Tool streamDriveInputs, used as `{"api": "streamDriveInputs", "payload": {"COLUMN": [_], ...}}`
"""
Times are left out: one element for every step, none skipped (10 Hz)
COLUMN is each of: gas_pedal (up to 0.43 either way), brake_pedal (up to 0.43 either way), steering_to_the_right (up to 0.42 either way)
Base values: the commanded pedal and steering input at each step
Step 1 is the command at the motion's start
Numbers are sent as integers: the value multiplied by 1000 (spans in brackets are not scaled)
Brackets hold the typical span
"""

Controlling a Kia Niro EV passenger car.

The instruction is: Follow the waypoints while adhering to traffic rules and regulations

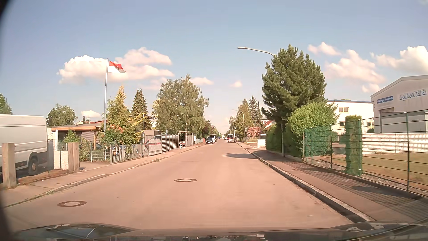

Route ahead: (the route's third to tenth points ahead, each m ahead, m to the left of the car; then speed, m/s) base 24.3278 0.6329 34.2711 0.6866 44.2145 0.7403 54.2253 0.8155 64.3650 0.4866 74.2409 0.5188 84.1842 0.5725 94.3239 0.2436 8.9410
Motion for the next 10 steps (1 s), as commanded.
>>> {"api": "streamDriveInputs", "payload": {"gas_pedal": [67, 67, 67, 67, 67, 79, 79, 79, 79, 79], "brake_pedal": [12, 12, 18, 12, 12, 12, 12, 18, 12, 12], "steering_to_the_right": [-2, -2, 0, 1, 1, 2, 3, 3, 3, 3]}}
